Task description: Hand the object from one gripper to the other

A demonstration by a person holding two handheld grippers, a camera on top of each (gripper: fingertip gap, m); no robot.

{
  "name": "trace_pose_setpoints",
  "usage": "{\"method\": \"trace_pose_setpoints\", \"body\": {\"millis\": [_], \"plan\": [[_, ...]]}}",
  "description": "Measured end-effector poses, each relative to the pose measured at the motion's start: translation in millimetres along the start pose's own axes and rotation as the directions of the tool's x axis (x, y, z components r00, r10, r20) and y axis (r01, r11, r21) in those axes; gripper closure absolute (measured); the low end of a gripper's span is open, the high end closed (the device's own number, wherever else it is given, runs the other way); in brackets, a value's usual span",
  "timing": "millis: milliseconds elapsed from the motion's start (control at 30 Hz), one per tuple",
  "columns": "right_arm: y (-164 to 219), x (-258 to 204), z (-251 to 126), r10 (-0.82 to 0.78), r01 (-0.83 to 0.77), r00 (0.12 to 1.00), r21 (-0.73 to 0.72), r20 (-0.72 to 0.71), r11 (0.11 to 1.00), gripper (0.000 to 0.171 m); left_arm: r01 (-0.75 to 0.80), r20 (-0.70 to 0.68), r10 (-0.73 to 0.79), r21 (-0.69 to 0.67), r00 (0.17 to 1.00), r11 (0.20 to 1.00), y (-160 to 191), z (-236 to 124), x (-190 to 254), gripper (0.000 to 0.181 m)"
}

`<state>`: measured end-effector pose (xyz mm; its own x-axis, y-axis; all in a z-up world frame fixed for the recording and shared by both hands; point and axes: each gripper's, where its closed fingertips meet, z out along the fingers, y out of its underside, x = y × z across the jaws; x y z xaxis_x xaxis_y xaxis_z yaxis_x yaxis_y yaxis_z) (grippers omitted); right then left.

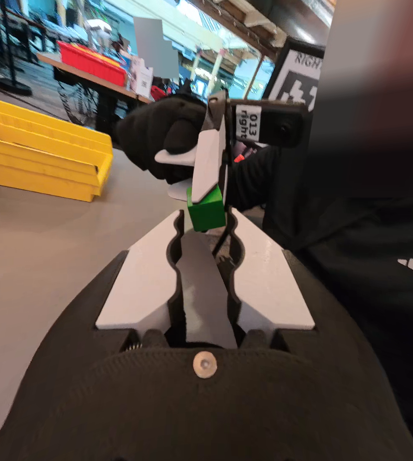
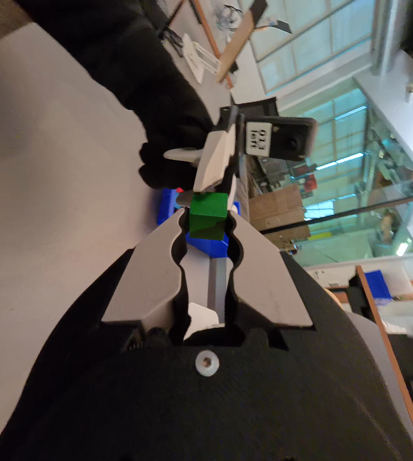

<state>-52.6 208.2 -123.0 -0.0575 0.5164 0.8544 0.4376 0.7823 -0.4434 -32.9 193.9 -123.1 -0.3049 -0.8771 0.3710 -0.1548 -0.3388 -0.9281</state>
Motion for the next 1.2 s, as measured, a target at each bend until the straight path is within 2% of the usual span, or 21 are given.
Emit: {"method": "trace_pose_setpoints", "body": {"millis": [167, 267, 367, 500, 567, 667, 800, 900, 967, 1067, 1200], "plan": [[10.5, 40.1, -4.6, 0.003, -0.019, 0.956, -0.051, -0.293, 0.999, 0.145, -0.004, 0.089, -0.013, 0.193, 0.996, 0.981, -24.8, -3.5, -19.9, 0.123], [9.6, 58.9, -11.2, 0.023, -0.044, 0.887, -0.035, -0.461, 0.998, 0.145, 0.007, 0.102, -0.042, 0.319, 0.994, 0.948, -38.5, -4.6, -26.7, 0.118], [9.4, 64.9, -11.6, 0.007, -0.04, 0.833, -0.047, -0.553, 0.998, 0.145, 0.025, 0.084, -0.071, 0.452, 0.994, 0.891, -51.3, -8.8, -28.1, 0.117], [10.4, 66.8, -9.7, 0.013, -0.051, 0.801, -0.047, -0.598, 0.998, 0.145, 0.047, 0.042, -0.077, 0.488, 0.996, 0.872, -52.2, 4.5, -21.5, 0.115], [10.4, 65.8, -8.2, -0.011, -0.034, 0.797, -0.062, -0.604, 0.997, 0.145, 0.05, 0.038, -0.081, 0.519, 0.996, 0.853, -55.6, 6.2, -20.3, 0.115], [9.0, 64.1, -7.4, -0.006, -0.034, 0.793, -0.054, -0.609, 0.998, 0.145, 0.052, 0.024, -0.078, 0.546, 0.997, 0.836, -59.3, 5.6, -17.0, 0.125], [6.0, 62.2, -6.5, -0.011, -0.024, 0.786, -0.048, -0.618, 0.999, 0.145, 0.056, -0.007, -0.062, 0.562, 0.998, 0.825, -61.7, 4.9, -10.8, 0.153], [4.7, 61.5, -6.6, 0.005, -0.032, 0.785, -0.033, -0.62, 0.999, 0.145, 0.04, 0.004, -0.051, 0.564, 0.999, 0.825, -61.4, 4.7, -9.7, 0.155], [5.3, 60.6, -6.3, 0.024, -0.043, 0.794, -0.017, -0.607, 0.999, 0.12, 0.018, 0.037, -0.046, 0.545, 0.998, 0.838, -60.3, 4.5, -12.4, 0.155], [5.9, 49.8, -3.5, 0.036, -0.034, 0.86, 0.013, -0.509, 0.999, 0.112, 0.007, 0.044, -0.03, 0.441, 0.999, 0.897, -51.9, 8.7, -12.2, 0.154], [8.5, 25.0, -6.5, 0.069, -0.055, 0.96, 0.059, -0.271, 0.997, 0.112, -0.017, 0.014, 0.014, 0.19, 1.0, 0.982, -27.6, 22.2, -1.8, 0.155]]}}
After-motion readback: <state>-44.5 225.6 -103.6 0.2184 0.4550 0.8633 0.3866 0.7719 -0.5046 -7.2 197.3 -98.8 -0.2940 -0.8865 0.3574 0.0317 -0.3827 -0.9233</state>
